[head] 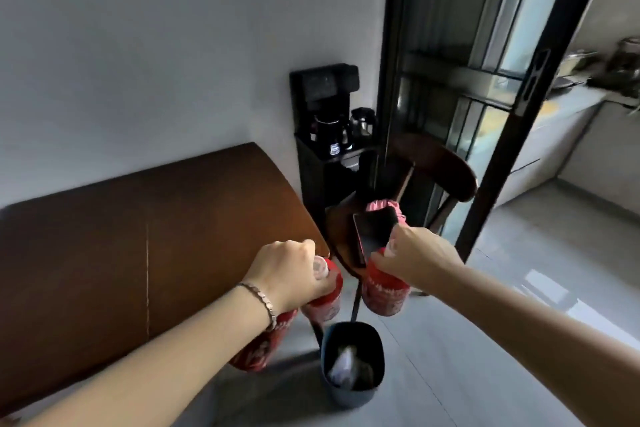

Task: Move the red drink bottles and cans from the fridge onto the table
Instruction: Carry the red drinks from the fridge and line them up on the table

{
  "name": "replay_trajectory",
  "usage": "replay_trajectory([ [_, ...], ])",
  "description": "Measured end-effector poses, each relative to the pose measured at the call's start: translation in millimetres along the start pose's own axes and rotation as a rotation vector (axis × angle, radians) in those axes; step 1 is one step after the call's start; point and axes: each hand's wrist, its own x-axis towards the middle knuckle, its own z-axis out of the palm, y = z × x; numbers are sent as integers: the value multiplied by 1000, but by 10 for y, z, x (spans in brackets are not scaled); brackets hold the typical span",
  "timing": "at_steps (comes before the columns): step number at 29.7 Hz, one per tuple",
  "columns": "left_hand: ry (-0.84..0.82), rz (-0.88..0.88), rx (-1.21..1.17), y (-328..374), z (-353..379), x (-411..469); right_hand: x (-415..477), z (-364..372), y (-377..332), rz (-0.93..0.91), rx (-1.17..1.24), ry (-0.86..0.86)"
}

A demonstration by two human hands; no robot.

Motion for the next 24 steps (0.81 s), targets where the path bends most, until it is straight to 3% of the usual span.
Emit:
replay_trajectory([
  [13,-71,-548,-101,-1902,472,1084,2375,597,-1198,-296,-61,-196],
  [19,-114,-711,-110,-2686,662,1518,3328,965,-1696,-294,-54,-277],
  [24,-162,-740,-158,-3508,927,2002,4085,1318,-2191,-247,-58,-315],
])
